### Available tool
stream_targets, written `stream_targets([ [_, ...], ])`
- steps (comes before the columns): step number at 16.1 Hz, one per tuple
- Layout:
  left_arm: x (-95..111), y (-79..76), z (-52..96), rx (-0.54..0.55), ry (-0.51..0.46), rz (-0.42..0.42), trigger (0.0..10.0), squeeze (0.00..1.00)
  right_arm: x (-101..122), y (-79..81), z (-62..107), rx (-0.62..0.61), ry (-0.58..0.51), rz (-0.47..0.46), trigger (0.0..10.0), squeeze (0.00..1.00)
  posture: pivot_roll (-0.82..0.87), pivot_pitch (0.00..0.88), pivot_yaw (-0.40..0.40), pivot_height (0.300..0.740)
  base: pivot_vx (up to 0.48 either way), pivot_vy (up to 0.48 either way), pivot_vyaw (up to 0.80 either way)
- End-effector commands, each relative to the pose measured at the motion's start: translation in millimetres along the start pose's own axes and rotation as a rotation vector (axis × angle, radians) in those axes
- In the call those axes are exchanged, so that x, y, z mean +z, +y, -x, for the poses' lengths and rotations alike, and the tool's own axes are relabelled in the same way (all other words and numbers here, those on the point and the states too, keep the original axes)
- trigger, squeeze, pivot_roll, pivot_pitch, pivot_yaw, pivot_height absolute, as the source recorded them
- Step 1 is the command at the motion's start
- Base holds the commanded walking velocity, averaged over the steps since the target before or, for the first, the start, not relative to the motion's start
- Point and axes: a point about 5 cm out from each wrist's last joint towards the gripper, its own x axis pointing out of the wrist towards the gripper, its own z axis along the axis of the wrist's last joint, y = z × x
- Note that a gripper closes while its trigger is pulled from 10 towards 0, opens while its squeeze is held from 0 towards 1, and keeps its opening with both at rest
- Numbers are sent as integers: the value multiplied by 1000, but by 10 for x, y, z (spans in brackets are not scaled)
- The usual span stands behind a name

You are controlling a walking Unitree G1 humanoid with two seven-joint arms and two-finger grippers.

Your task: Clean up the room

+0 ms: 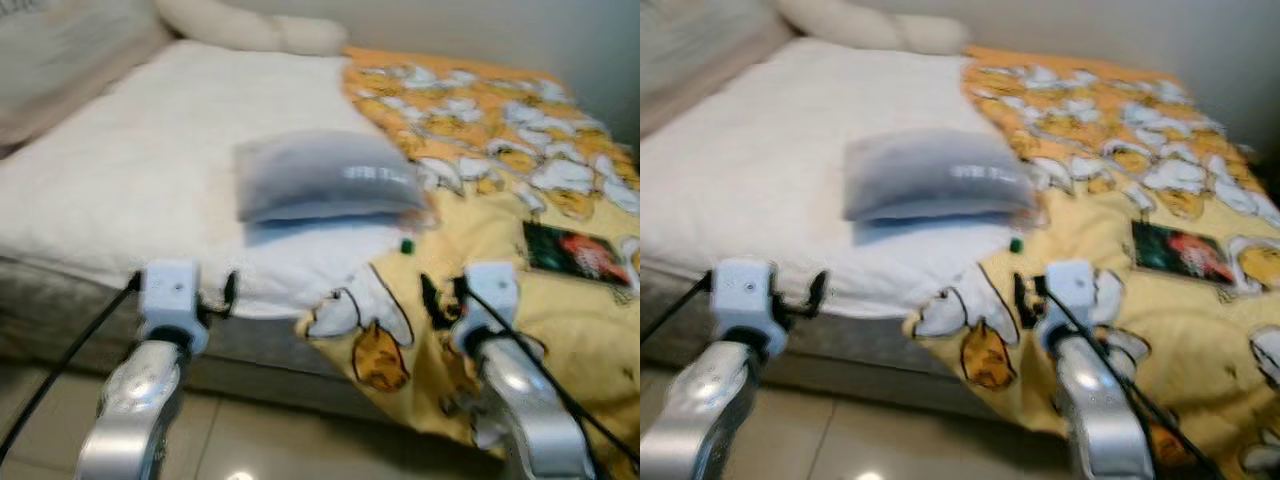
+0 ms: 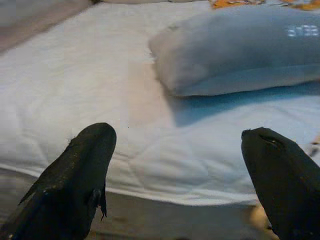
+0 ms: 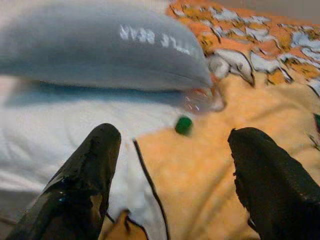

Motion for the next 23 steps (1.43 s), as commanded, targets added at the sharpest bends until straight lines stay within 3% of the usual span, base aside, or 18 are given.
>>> stream_targets([
  [1,71,-76,-15,-36,-26,3,10000,1000,-35,-125,21,-48,24,6,10000,0,-38,0,-34,740,435,0,0],
  [9,65,-97,-14,-49,-22,-2,10000,1000,-84,-161,21,-60,67,-60,10000,0,-42,0,-35,740,459,0,0],
  [20,90,-82,-30,-58,-23,-15,10000,1000,-142,-154,-15,-68,136,-30,10000,0,-30,0,-31,740,462,0,0],
  [23,104,-137,5,-111,-21,-16,10000,1000,-153,-133,-6,-54,183,-31,10000,0,-35,0,-27,740,139,0,0],
])
